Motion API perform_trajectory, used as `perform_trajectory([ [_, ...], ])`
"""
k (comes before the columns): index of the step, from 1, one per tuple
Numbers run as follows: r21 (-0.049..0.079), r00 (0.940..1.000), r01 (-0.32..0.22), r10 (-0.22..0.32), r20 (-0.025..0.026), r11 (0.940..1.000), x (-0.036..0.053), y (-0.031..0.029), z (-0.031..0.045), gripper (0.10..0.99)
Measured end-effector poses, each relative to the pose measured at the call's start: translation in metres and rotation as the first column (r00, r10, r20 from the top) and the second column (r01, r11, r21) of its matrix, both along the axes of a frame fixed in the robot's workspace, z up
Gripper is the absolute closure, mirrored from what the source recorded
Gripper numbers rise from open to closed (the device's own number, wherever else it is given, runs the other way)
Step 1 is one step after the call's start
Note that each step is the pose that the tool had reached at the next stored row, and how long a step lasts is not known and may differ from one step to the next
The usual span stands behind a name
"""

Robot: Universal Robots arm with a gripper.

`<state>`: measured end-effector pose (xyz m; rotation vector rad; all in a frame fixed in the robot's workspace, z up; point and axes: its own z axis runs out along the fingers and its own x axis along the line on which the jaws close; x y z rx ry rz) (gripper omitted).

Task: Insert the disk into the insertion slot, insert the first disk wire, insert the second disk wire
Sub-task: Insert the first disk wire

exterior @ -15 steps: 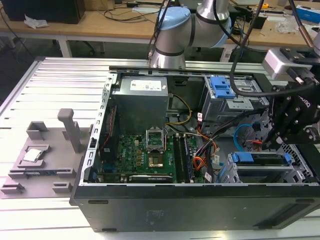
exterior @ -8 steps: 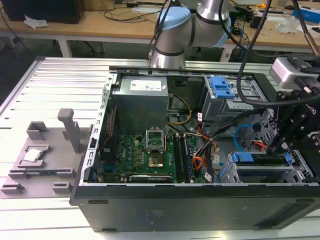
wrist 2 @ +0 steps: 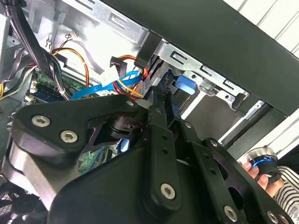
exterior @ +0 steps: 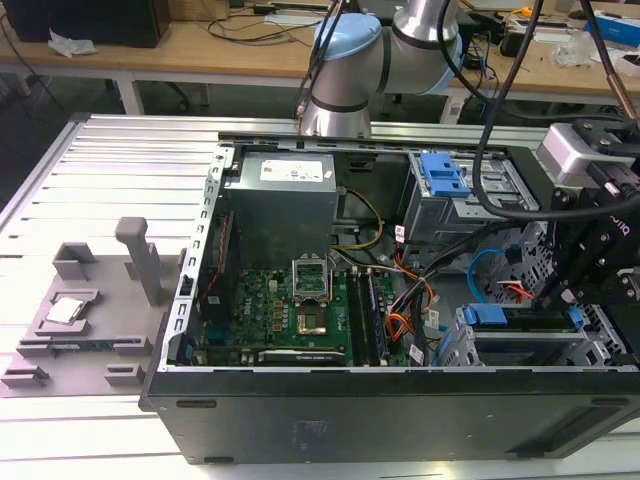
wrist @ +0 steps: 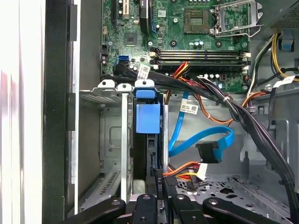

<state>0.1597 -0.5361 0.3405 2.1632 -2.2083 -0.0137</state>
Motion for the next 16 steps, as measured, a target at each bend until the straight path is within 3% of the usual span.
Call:
perform_trajectory([
  [16,0.000,1.0000,0.010,-0.010,0.0001,1.0000,0.0029,-0.0033,-0.0063,0.902],
])
